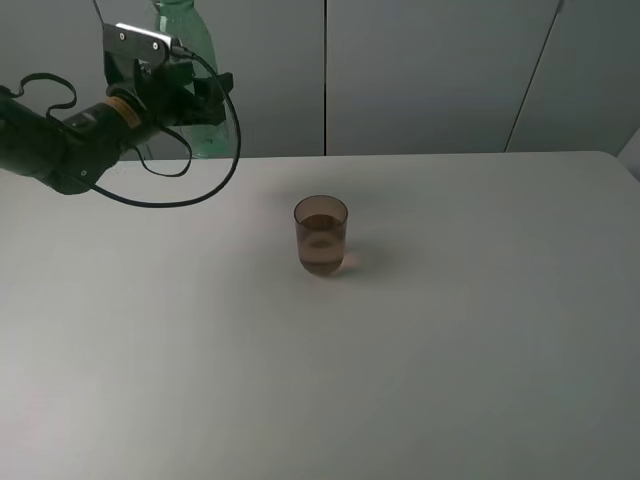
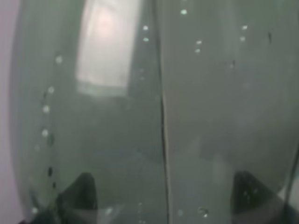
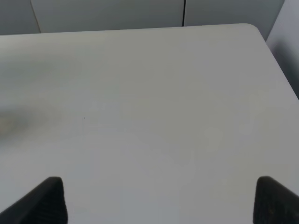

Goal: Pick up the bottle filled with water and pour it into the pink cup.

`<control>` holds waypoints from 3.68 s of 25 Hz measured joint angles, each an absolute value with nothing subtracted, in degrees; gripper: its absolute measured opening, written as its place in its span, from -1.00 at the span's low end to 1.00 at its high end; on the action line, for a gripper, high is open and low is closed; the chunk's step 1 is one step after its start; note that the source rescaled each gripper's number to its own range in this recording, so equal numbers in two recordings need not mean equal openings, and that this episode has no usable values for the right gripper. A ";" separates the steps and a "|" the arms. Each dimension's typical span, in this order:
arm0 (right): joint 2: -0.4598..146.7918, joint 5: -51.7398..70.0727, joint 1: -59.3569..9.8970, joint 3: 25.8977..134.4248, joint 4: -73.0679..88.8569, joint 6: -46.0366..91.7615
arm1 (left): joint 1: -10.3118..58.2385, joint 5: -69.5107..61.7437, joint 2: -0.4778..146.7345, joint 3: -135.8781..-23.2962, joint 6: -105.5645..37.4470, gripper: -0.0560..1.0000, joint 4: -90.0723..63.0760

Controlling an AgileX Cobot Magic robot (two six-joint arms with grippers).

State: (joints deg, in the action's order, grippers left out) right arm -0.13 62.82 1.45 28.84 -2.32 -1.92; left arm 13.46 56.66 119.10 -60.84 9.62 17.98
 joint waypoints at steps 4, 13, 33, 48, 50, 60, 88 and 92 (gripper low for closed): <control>-0.13 62.82 1.45 28.84 -2.32 -1.92 | 12.60 60.72 121.64 -59.57 9.01 -0.88 15.01; -0.13 62.82 1.45 28.84 -2.32 -1.92 | 11.46 64.96 128.33 -59.57 5.47 -0.88 10.70; -0.13 62.82 1.45 28.84 -2.32 -1.92 | 9.75 65.97 133.68 -59.57 2.42 -0.88 11.71; -0.13 62.82 1.45 28.84 -2.32 -1.92 | 9.75 66.07 133.68 -59.57 2.52 -0.62 12.86; -0.13 62.82 1.45 28.84 -2.32 -1.92 | 9.75 66.20 133.68 -59.57 2.52 -0.18 12.86; -0.13 62.82 1.45 28.84 -2.32 -1.92 | 9.75 65.65 133.68 -57.68 2.65 0.93 12.86; -0.13 62.82 1.45 28.84 -2.32 -1.92 | 9.14 30.98 115.55 -47.82 2.43 0.94 12.85; -0.13 62.82 1.45 28.84 -2.32 -1.92 | 9.14 17.19 108.48 -46.61 5.03 0.94 12.85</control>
State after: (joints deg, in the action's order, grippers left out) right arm -0.13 62.82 1.45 28.84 -2.32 -1.92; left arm 9.14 17.19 108.48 -46.61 5.03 12.85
